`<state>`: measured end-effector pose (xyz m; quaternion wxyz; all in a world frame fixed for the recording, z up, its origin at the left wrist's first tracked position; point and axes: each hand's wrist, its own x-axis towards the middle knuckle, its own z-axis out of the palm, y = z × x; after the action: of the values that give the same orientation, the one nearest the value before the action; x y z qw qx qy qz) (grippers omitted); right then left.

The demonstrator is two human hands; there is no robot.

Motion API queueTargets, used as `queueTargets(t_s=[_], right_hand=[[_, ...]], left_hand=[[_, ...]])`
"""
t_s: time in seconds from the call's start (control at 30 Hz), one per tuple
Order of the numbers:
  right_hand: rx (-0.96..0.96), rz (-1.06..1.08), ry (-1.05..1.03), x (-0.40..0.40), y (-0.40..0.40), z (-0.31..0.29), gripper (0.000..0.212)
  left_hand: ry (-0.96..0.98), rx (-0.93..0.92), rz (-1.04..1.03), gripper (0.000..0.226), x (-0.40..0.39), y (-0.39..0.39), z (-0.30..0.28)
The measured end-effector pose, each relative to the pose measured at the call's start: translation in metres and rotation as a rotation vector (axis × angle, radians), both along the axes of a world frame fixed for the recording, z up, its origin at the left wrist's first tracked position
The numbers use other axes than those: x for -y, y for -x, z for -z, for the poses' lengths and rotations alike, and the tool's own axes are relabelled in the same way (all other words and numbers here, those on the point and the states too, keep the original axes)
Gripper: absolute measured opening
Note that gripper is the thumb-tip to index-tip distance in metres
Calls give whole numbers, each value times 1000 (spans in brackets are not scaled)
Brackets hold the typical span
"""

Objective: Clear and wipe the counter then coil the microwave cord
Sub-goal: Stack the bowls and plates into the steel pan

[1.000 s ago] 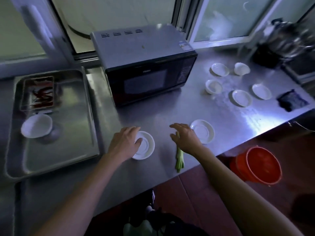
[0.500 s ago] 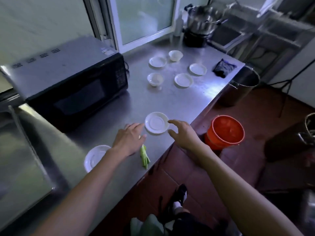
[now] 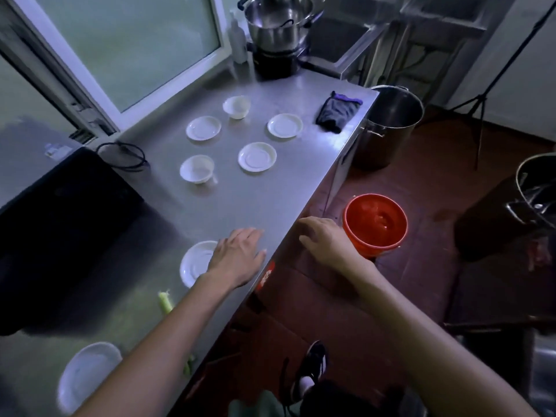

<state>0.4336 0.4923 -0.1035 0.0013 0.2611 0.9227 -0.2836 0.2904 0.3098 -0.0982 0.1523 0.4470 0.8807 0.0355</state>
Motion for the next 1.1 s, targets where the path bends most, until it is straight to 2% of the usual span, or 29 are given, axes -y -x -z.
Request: queueTargets(t_s=[0.3,0.57,0.8,1.1], right_hand=[[125,-65,-121,-63,30,7,50],[221,-147,-123,-87,106,20,50],[294,-312,-139,-98,198,20,52],[233,-507,-135,-91,290,22,51]], left_hand=[[-16,0,-25,55,-67,32,16],[-57,52,-153,59,-83,106,44],[-80,54,-317,62,-75,177,53],[-10,41,-486,75,-59,242,58]])
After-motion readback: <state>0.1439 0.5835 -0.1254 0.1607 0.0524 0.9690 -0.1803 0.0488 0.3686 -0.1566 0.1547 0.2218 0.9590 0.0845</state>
